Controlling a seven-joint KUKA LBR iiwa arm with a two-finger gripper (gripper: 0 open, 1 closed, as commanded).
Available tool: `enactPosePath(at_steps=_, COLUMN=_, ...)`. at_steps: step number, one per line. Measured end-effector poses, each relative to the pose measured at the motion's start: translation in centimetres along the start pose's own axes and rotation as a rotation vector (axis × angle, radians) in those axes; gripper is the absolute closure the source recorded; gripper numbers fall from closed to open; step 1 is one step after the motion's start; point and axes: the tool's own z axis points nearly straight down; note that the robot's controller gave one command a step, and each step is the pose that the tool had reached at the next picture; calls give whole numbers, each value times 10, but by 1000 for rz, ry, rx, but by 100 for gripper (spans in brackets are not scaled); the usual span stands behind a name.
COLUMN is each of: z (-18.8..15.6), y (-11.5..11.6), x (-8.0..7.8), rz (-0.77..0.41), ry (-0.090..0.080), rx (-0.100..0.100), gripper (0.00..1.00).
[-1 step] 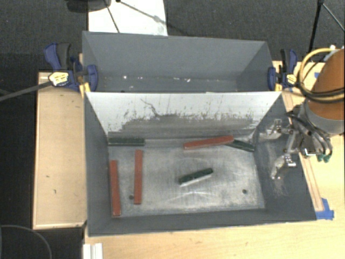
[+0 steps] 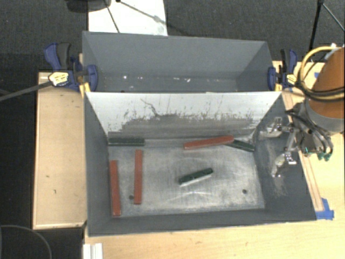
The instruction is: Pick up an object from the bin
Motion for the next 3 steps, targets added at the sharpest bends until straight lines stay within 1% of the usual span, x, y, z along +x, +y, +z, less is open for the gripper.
enactPosePath(at_steps=1, z=48, y=38, x=1, rz=-45, ry=-7, rx=2, gripper=0)
enactPosePath(at_steps=2, z=107, y=53, x=-4, rz=-81, ry=-4, rx=-1, gripper=0)
enactPosePath(at_steps=3, z=165, y=96, x=5, rz=-17, ry=-5, rx=-1, gripper=100)
